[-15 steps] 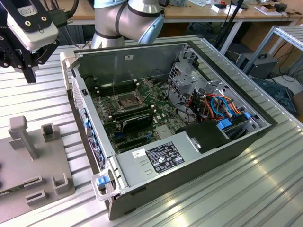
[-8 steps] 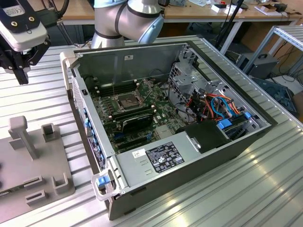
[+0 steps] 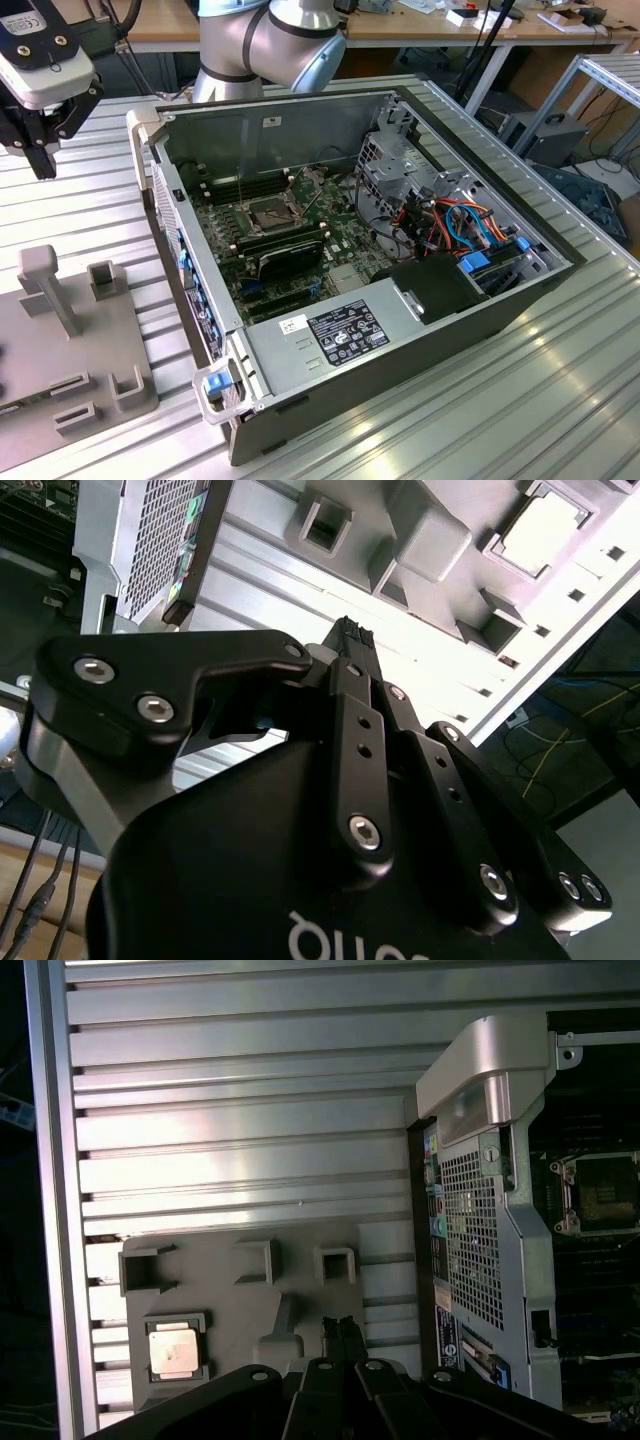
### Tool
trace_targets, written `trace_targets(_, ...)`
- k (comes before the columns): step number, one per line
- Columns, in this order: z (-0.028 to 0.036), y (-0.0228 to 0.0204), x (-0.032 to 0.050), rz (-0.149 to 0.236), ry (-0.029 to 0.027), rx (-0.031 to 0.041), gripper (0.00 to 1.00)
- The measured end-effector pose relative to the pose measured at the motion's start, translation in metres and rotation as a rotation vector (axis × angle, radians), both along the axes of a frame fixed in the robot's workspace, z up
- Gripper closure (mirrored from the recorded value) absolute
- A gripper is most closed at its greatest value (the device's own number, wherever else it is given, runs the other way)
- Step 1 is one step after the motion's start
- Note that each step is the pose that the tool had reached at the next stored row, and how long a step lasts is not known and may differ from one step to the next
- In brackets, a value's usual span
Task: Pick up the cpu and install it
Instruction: 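Reach for the cpu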
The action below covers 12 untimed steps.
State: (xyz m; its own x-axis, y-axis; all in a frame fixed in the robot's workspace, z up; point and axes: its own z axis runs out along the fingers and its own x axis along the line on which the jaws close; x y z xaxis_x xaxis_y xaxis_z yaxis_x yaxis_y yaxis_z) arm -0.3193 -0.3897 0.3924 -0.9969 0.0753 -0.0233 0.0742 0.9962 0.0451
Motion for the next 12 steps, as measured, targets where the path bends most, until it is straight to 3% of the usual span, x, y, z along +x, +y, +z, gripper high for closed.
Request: trace_targets(12,0.0,0.0,-0.0048,0.0,0.0,0.0,0.89)
